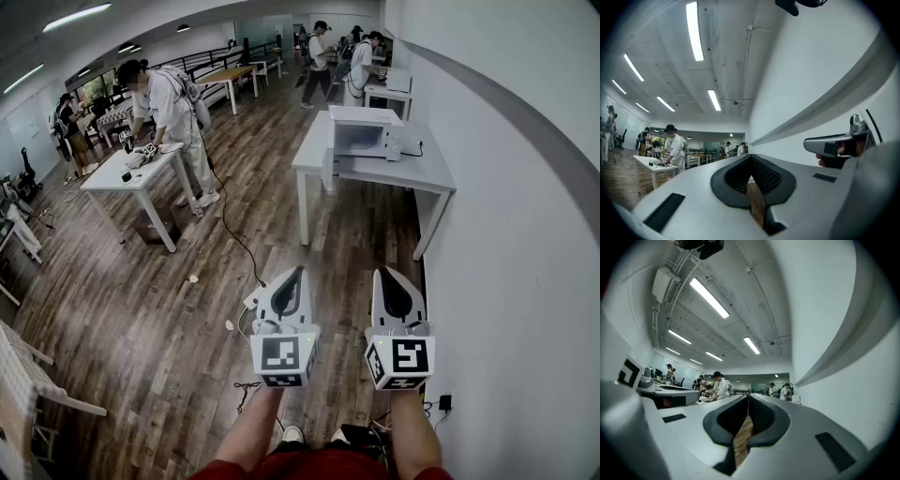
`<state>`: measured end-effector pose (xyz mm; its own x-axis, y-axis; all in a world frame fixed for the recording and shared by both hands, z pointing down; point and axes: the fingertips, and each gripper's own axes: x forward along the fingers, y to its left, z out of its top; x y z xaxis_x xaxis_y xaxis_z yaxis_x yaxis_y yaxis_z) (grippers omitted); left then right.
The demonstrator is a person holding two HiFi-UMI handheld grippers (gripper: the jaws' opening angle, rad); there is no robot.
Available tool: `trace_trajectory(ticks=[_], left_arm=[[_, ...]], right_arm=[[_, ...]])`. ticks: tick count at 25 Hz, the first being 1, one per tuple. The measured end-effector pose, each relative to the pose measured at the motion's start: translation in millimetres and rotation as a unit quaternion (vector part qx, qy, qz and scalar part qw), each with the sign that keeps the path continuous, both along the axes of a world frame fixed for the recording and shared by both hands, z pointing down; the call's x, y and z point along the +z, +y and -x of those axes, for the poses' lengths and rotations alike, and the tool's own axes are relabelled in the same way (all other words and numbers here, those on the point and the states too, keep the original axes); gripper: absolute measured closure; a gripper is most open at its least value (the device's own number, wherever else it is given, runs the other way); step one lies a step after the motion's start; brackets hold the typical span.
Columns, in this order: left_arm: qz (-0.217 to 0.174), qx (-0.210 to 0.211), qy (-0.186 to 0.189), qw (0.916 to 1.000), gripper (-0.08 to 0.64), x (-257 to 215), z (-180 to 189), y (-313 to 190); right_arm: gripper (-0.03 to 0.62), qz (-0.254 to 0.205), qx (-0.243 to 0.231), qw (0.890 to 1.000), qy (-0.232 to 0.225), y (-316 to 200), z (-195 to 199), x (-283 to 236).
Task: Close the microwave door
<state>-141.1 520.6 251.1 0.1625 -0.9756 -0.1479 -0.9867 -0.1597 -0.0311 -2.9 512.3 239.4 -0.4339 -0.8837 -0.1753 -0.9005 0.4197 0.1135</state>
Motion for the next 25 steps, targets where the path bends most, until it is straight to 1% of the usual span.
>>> trace_trajectory(ticks=[6,13,19,25], left_arm=[[-0.001,0.011,-0.002,0.9999,0.534,9,-8,-7],[-0.007,0.009,-0.004,0.9999,0.534,3,-21,-12],[-0.004,0.013,-0.006,0.9999,0.534,3,-43,-20],[-0.006,0.016,-0.007,0.9998,0.534,4,-77,-27]], right_arm=[[0.565,-0.002,0.003,1.000,0.005,-6,-2,-3],[0.565,-0.003,0.003,1.000,0.003,-10,-16,-3],[0.565,-0.009,0.006,1.000,-0.012,-16,-40,-4],[0.565,-0.009,0.007,1.000,-0.016,-21,-77,-2]])
